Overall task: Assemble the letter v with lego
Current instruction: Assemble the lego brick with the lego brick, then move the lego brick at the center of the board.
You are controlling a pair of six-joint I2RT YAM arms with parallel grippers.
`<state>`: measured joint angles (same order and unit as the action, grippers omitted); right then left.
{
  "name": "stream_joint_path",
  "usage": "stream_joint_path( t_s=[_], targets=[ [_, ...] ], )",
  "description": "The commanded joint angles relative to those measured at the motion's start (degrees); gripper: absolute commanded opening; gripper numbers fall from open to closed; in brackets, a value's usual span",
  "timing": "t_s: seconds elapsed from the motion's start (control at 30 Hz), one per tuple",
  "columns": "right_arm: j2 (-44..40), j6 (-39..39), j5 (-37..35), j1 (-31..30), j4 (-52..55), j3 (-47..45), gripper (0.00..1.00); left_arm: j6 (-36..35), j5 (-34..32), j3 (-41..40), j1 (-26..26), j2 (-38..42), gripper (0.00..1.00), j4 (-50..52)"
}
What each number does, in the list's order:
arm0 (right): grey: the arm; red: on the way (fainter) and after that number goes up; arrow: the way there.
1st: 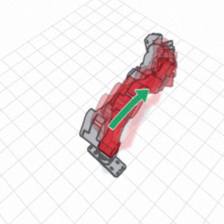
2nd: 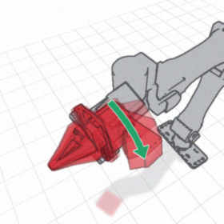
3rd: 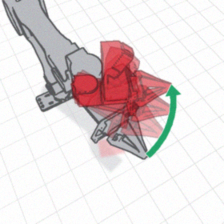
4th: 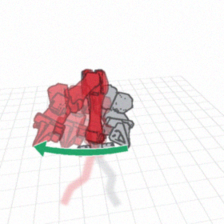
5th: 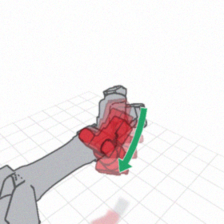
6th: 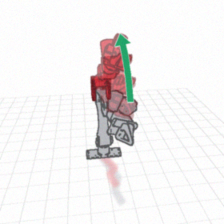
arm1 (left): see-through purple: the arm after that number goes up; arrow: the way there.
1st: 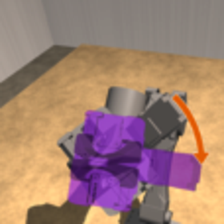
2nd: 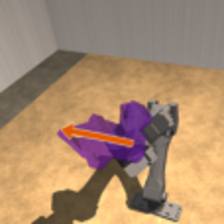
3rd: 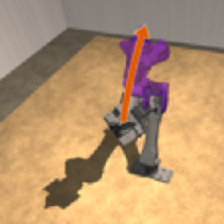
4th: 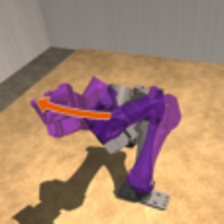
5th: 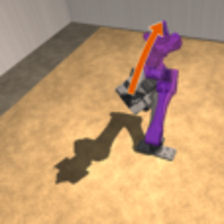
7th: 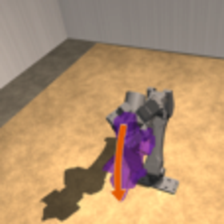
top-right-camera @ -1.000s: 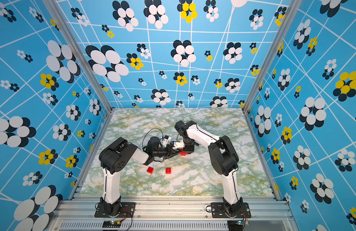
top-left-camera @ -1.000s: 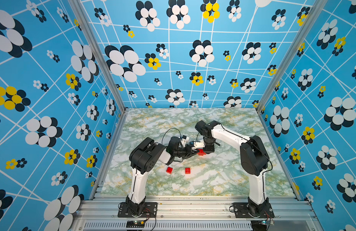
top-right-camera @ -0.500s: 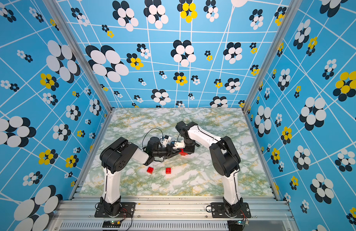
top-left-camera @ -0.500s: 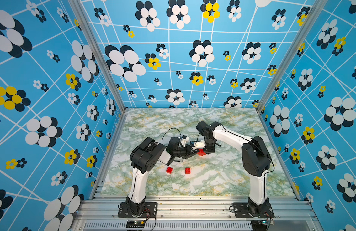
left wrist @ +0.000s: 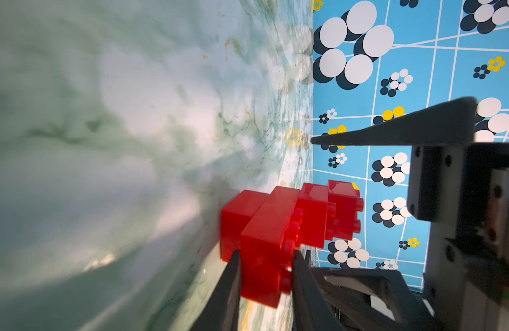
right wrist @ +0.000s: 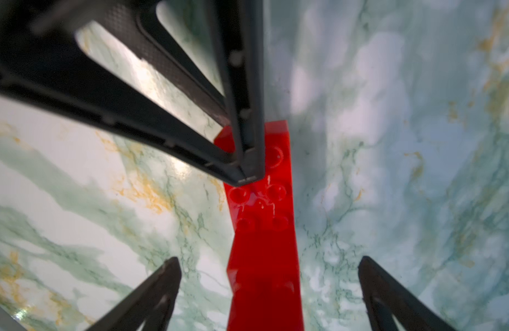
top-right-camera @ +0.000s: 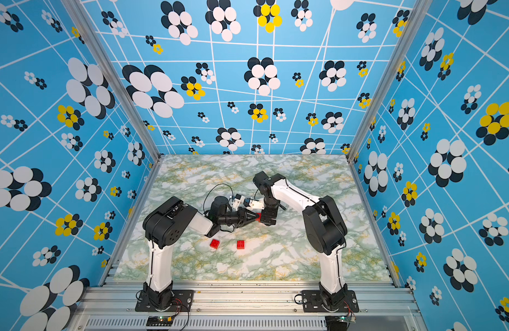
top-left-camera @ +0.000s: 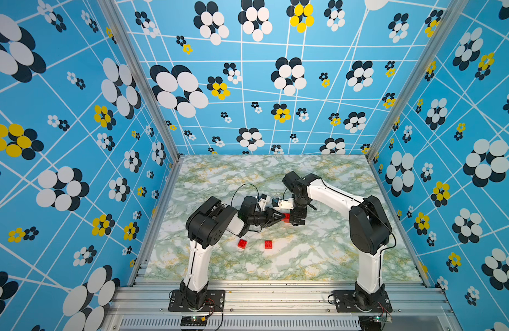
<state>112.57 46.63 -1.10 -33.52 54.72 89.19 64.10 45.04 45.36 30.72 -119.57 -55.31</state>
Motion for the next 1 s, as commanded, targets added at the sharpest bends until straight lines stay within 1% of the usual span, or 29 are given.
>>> stream_joint_path(
  t_s=[0.0, 0.07, 0.1, 0.17, 0.2, 0.27, 0.33, 0.4, 0.6, 0.67, 0.73, 0.8, 0.9, 0.97],
  targets=[
    [-6.13, -4.69, 0.88, 1.36, -2.61, -1.35, 0.99, -0.20, -0.97, -1.09, -0.42, -0.87, 0.27, 2.10],
    [-9.05, -11.27, -1.99, 2.08, -4.85, -1.92, 0.99, -0.20, -1.09, -1.15, -0.48, -0.89, 0.27, 2.07],
    [-10.19, -18.11, -5.97, 2.24, -5.23, -0.98, 0.99, -0.20, -1.13, -1.15, -0.49, -0.84, 0.27, 2.01],
    [-10.63, -28.75, -11.96, 2.51, 0.47, 3.96, 0.99, -0.20, -1.34, -1.33, -0.57, -0.90, 0.27, 1.66],
    [-11.15, -32.30, -14.95, 2.37, 1.71, 4.65, 0.99, -0.16, -1.46, -1.33, -0.64, -0.93, 0.27, 1.46],
    [-14.06, -38.75, -17.52, 2.11, 2.17, 3.11, 0.99, -0.01, -1.61, -1.48, -0.74, -1.02, 0.27, 0.99],
    [-17.93, -46.71, -16.87, 1.59, 1.82, -0.87, 0.99, -0.02, -1.88, -1.59, -0.79, -1.02, 0.26, 0.55],
    [-21.12, -52.15, -14.89, 0.18, 1.00, -4.66, 0.99, 0.15, -1.96, -1.68, -0.84, -1.23, 0.26, 0.09],
    [-25.74, -64.23, -13.04, -8.67, -0.32, -13.11, 0.98, 1.00, -1.88, -2.88, -1.50, -1.50, 0.26, -2.27],
    [-26.98, -69.63, -12.00, -11.24, -1.81, -15.17, 0.97, 0.79, -1.96, -3.41, -1.79, -1.05, 0.26, -2.43],
    [-27.90, -74.75, -10.86, -13.72, -3.85, -16.91, 0.94, 0.59, -1.88, -3.87, -2.25, -0.69, 0.26, -2.34],
    [-27.89, -78.52, -10.43, -16.62, -5.93, -18.23, 0.92, 0.42, -1.62, -4.06, -2.93, -0.69, 0.26, -2.43],
    [-25.34, -83.64, -10.73, -20.80, -8.09, -18.73, 0.89, 0.26, -1.03, -3.72, -3.56, -1.03, 0.26, -2.37],
    [-22.34, -87.35, -9.52, -23.03, -9.61, -18.24, 0.84, -0.01, -0.65, -3.27, -4.03, -1.31, 0.26, -2.02]
  ],
)
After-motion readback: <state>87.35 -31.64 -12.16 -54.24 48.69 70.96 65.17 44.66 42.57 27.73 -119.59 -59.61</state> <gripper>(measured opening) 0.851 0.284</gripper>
